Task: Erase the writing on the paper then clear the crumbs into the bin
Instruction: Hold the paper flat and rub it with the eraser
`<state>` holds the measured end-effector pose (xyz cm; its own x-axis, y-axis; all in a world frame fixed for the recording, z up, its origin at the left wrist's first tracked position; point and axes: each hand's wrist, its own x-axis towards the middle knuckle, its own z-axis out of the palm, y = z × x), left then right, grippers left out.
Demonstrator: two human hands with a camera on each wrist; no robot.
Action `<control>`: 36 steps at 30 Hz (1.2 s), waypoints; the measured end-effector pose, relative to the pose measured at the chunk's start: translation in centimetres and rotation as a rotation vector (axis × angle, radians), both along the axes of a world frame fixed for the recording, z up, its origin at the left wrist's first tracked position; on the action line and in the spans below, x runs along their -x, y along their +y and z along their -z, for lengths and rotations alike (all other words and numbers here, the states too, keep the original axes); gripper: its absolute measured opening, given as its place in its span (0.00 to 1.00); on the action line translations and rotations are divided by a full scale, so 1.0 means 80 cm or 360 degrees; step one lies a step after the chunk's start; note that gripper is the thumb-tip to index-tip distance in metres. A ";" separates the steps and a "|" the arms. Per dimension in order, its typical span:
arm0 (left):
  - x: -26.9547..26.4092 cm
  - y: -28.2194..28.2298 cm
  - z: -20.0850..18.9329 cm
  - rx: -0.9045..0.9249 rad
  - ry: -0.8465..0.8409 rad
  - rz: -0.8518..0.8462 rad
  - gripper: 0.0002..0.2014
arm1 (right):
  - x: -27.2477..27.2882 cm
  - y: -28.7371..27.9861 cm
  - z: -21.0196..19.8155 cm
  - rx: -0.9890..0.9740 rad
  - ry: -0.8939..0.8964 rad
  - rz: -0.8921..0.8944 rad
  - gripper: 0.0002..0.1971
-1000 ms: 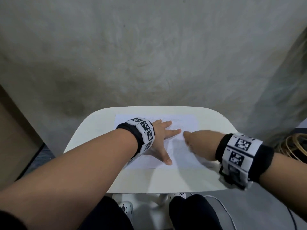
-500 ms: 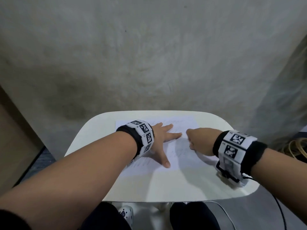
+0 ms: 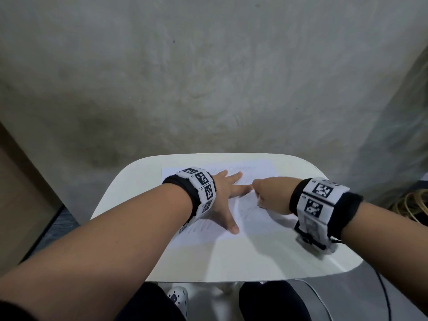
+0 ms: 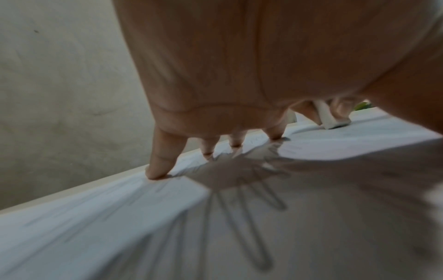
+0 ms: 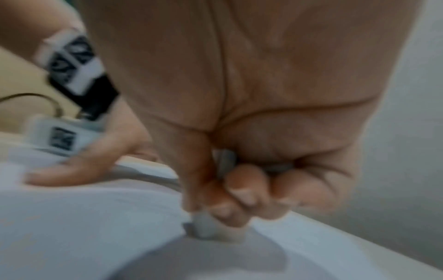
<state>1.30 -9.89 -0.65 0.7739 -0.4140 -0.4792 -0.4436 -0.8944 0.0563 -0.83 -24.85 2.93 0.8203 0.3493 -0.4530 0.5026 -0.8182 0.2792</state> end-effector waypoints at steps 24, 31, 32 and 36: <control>-0.005 -0.003 0.004 0.0011 -0.0011 -0.0020 0.62 | 0.010 0.028 -0.002 -0.0205 0.0162 -0.0089 0.20; -0.005 0.008 0.005 -0.0006 0.0028 0.0044 0.60 | 0.002 0.018 -0.008 -0.0221 0.0192 0.0059 0.20; -0.005 0.014 0.006 -0.0023 0.0043 0.0056 0.61 | 0.000 0.016 -0.007 -0.0252 0.0192 0.0092 0.18; -0.002 0.037 0.004 -0.0064 0.0109 0.0002 0.62 | 0.006 0.019 -0.009 -0.0125 0.0150 0.0051 0.18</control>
